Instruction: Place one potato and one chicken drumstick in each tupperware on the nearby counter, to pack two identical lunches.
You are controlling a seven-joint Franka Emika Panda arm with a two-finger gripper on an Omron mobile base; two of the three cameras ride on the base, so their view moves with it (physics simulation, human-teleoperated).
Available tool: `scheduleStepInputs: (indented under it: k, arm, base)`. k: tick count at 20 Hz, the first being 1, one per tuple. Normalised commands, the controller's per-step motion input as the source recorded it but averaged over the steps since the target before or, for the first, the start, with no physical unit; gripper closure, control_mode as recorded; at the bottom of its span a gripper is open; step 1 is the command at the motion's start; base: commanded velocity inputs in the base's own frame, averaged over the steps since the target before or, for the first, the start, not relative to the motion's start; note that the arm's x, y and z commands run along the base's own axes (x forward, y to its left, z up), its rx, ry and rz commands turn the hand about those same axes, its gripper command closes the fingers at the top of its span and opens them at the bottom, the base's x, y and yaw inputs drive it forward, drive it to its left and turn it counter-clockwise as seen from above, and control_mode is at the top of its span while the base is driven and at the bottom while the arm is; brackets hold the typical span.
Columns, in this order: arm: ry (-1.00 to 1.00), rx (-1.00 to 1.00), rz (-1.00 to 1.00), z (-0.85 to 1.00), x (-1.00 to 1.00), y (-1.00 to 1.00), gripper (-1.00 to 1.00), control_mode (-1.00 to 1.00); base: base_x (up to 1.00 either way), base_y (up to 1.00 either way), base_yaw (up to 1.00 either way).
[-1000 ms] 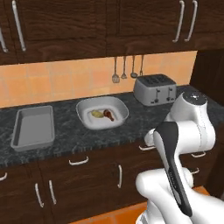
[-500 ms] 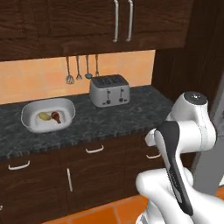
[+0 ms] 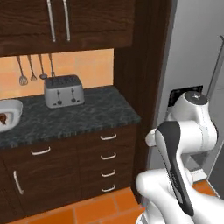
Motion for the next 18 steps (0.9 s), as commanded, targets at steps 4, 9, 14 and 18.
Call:
scheduleStepInputs:
  k: [4, 9, 14, 18]
  arm:
    - [0.00, 0.00, 0.00, 0.00, 0.00, 0.00, -1.00, 1.00]
    - [0.00, 0.00, 0.00, 0.00, 0.00, 0.00, -1.00, 1.00]
    - [0.00, 0.00, 0.00, 0.00, 0.00, 0.00, -1.00, 1.00]
    - [0.00, 0.00, 0.00, 0.00, 0.00, 0.00, -1.00, 1.00]
  base:
    - [0.00, -1.00, 0.00]
    - [0.04, -1.00, 0.00]
    - [0.15, -1.00, 0.00]
    - [0.30, -0.86, 0.00]
